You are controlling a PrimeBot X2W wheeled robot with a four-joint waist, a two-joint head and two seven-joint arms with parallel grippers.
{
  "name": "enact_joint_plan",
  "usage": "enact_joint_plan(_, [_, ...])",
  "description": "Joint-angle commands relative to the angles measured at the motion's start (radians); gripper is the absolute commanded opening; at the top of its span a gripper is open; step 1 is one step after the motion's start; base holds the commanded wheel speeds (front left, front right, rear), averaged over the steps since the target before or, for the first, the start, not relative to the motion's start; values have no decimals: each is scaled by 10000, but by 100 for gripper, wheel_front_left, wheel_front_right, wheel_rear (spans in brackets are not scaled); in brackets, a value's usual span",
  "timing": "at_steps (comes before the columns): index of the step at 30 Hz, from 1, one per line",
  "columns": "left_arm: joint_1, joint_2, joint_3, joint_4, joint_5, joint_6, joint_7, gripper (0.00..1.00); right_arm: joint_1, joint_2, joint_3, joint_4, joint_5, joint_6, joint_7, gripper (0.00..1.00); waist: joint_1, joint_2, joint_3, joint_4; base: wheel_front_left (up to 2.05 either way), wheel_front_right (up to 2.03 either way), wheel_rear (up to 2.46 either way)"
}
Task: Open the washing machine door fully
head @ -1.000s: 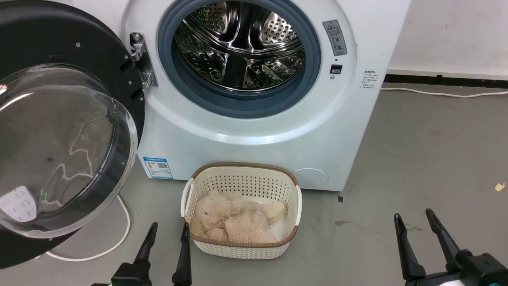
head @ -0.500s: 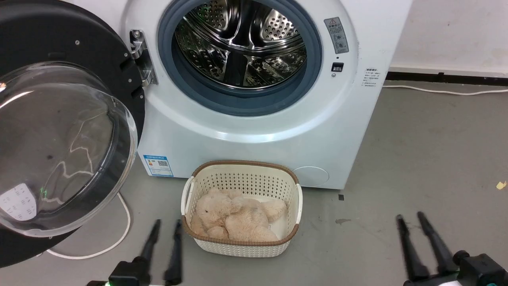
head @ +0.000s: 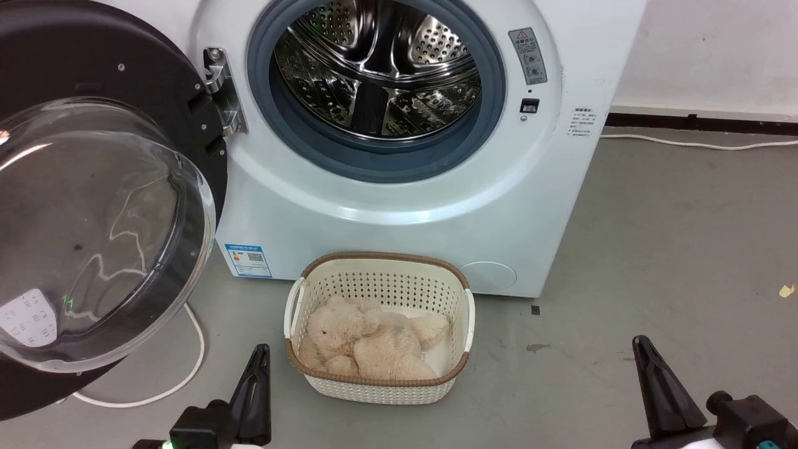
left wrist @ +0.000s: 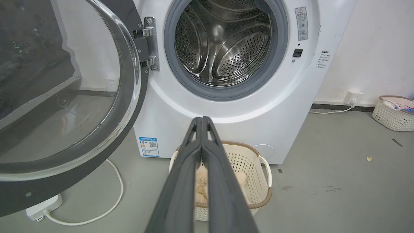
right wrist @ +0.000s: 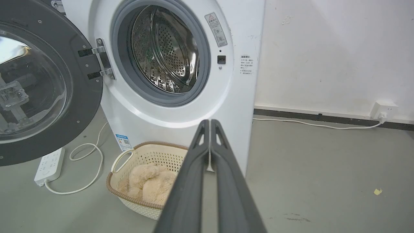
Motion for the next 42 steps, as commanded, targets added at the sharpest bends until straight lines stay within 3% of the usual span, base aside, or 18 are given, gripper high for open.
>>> enact_joint_plan(1, [-95, -63, 77, -27, 95, -64, 49, 0, -114, 5, 4, -9, -76, -1, 29, 0, 0, 0, -1, -3, 0, 0, 0])
enact_joint_plan(42, [-395, -473, 852, -131, 918, -568, 927, 0, -509, 20, 125, -42, -413, -3, 878, 0, 0, 0, -25, -134, 0, 0, 0])
